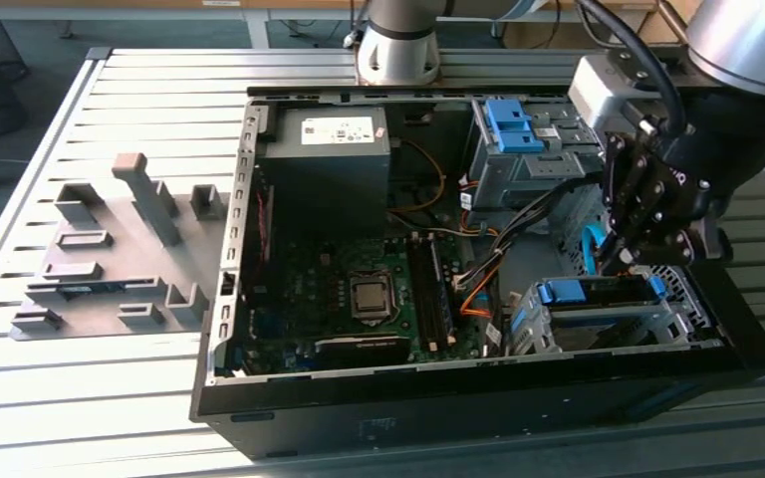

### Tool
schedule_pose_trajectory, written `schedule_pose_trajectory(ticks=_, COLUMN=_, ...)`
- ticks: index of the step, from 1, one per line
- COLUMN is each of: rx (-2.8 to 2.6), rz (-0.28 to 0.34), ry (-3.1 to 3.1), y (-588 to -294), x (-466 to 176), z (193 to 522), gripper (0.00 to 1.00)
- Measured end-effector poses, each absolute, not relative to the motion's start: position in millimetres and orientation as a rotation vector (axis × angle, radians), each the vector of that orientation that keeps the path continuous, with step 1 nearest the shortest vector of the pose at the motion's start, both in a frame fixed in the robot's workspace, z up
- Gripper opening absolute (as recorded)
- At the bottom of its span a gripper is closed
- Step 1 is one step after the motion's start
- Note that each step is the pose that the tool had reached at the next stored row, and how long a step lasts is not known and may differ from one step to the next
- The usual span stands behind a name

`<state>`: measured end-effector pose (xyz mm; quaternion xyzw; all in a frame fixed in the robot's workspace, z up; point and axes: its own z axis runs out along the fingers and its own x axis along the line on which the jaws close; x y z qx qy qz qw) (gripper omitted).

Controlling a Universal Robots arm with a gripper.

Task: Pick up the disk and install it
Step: 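Insert the second disk wire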

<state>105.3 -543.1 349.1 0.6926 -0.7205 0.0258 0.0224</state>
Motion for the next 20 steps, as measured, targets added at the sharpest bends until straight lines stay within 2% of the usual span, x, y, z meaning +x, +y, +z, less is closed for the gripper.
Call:
schedule_pose_trajectory(ticks=4, rx=2.161, rz=0.043, ry=-2.25, y=-546.3, x=105.7, z=347.1, gripper=0.16)
schedule_pose_trajectory(ticks=20, rx=2.135, rz=0.043, ry=-2.274, y=-549.4, x=106.2, z=345.1, gripper=0.16)
